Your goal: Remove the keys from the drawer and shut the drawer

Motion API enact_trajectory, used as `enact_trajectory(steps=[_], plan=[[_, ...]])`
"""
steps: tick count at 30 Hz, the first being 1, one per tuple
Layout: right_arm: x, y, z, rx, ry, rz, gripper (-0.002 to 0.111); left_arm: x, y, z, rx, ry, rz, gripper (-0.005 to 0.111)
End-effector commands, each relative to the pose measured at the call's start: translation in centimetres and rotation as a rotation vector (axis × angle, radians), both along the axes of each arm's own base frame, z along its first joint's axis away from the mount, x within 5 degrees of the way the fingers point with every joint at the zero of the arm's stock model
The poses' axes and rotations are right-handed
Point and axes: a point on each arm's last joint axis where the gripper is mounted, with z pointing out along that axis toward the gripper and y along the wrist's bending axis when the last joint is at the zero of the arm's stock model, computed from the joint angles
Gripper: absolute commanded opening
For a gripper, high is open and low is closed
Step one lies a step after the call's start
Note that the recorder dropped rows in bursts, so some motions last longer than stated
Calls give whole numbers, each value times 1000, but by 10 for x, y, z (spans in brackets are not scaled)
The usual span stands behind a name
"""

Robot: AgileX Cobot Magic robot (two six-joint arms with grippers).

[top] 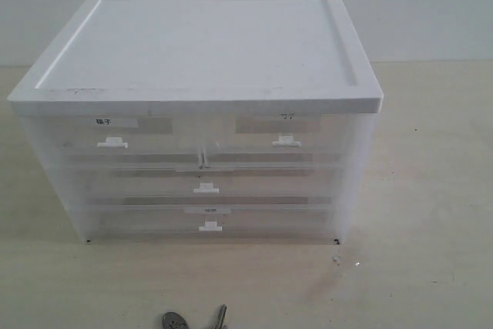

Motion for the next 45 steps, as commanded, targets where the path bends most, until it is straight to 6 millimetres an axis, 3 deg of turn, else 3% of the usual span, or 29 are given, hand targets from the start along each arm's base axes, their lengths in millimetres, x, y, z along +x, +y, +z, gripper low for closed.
enact_trajectory(steps=[1,6,9,13,17,20,22,26,29,34,37,40,42,45], plan=[[-1,0,-1,-2,-7,4,0,0,0,-1,-1,-1,3,4],[-4,0,5,116,-36,60,0,0,0,-1,-1,-1,3,4],[-3,-3,30,135,-2,22,0,0,0,-1,-1,-1,3,4],[33,2,70,-47,261,6,0,0,0,-1,-1,-1,3,4],[88,16,100,-36,445,199,0,0,0,-1,-1,-1,3,4],[121,26,92,-244,476,311,0,0,0,-1,-1,-1,3,4],[137,22,79,-364,467,255,0,0,0,-1,-1,-1,3,4],[159,-18,59,-350,542,-224,0,0,0,-1,-1,-1,3,4],[155,-33,54,-335,554,-390,0,0,0,-1,-1,-1,3,4],[152,-34,54,-309,555,-407,0,0,0,-1,-1,-1,3,4],[148,-55,46,-337,590,-644,0,0,0,-1,-1,-1,3,4],[140,-73,42,-347,754,-835,0,0,0,-1,-1,-1,3,4],[143,-72,47,-335,871,-812,0,0,0,-1,-1,-1,3,4],[147,-54,56,-388,1085,-601,0,0,0,-1,-1,-1,3,4]])
